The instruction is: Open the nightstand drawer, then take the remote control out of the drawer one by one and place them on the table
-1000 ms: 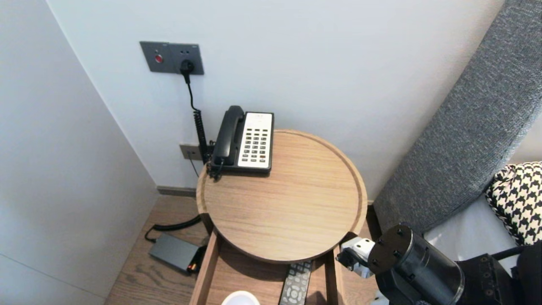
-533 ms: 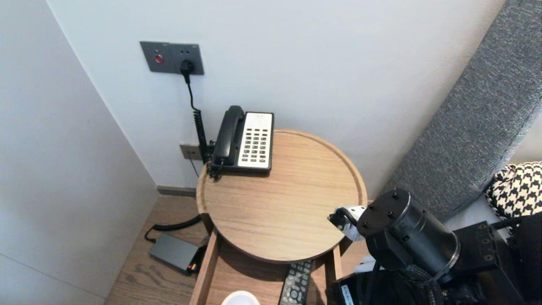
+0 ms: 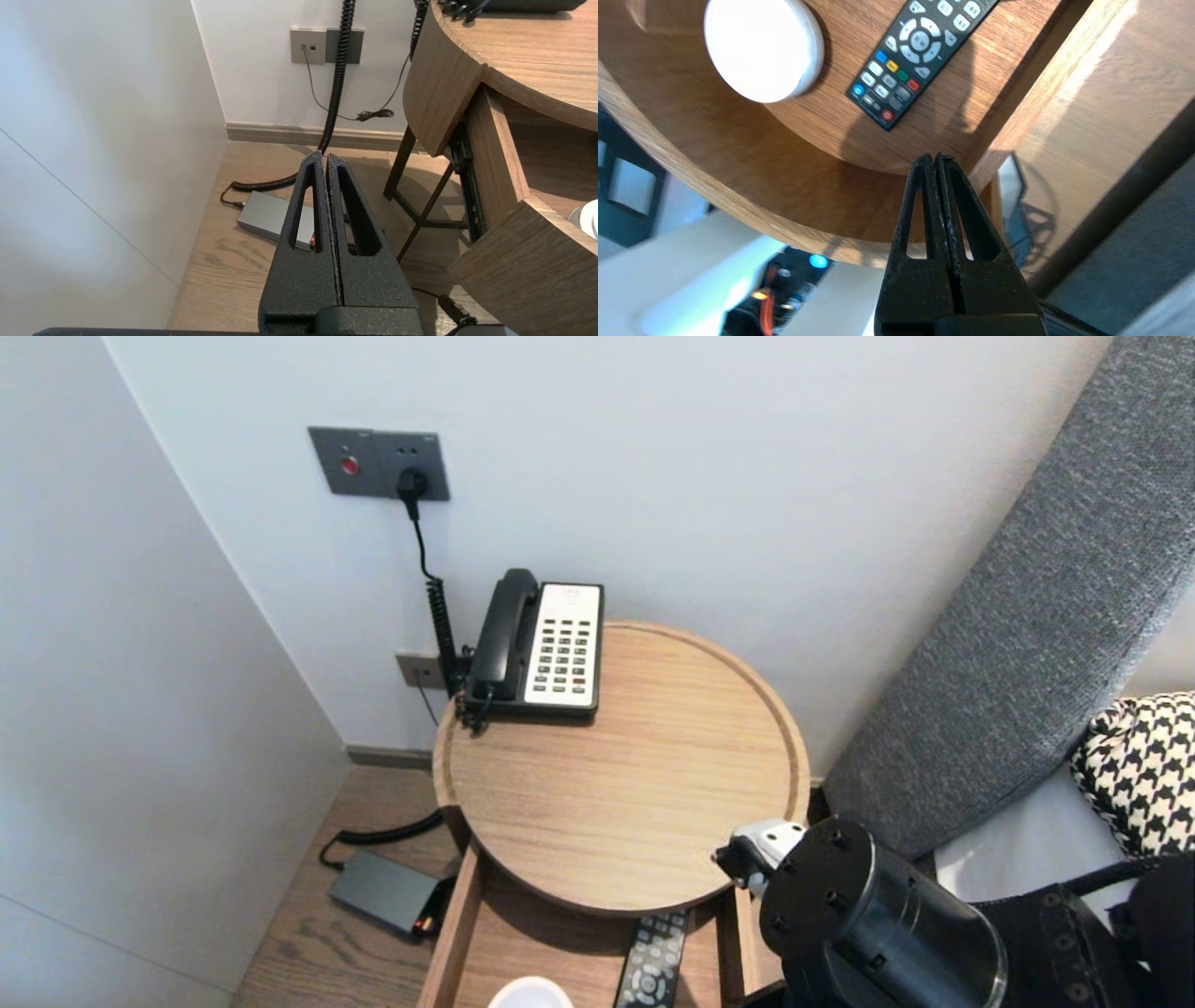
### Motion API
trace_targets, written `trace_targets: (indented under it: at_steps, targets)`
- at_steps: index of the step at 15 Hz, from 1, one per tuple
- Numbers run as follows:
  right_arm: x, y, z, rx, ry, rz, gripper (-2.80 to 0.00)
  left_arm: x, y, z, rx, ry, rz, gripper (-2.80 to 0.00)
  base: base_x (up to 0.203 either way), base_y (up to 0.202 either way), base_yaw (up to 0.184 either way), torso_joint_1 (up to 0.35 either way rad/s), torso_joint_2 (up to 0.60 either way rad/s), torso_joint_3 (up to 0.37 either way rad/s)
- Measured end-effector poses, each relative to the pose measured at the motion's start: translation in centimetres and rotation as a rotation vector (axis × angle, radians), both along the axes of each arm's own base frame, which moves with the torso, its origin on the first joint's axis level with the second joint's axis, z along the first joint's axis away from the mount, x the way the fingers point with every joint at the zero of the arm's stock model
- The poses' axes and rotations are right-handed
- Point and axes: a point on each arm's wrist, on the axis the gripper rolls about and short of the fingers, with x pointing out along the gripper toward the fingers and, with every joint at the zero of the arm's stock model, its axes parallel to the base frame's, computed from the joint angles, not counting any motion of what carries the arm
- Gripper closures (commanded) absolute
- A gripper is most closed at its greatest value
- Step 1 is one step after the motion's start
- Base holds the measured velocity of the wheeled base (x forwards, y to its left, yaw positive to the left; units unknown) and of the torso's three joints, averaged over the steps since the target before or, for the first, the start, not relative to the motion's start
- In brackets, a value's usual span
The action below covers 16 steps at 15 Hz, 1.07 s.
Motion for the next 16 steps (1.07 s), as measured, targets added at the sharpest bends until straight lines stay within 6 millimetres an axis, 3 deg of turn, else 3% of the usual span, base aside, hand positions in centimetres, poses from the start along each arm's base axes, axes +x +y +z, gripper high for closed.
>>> trace_targets:
  at_steps: [7, 8, 11, 16]
  targets:
    - [-0.1, 0.9, -1.3, -0.075, -0.062, -0.004, 0.0, 0.0, 0.0, 0.0, 0.0, 0.0, 0.0, 0.0, 0.0, 0.0, 0.0, 0.0, 0.0, 0.0]
    - [-0.2, 1.3, -1.5, -0.075, -0.067, 0.005, -2.8, 0.0, 0.0, 0.0, 0.0, 0.0, 0.0, 0.0, 0.0, 0.0, 0.0, 0.0, 0.0, 0.0]
    - [-0.6, 2.6, -2.6, -0.078, -0.114, 0.015, -2.8, 0.0, 0.0, 0.0, 0.0, 0.0, 0.0, 0.0, 0.0, 0.0, 0.0, 0.0, 0.0, 0.0]
    - [0.4, 5.2, -4.5, -0.089, -0.121, 0.005, -2.8, 0.0, 0.0, 0.0, 0.0, 0.0, 0.0, 0.0, 0.0, 0.0, 0.0, 0.0, 0.0, 0.0]
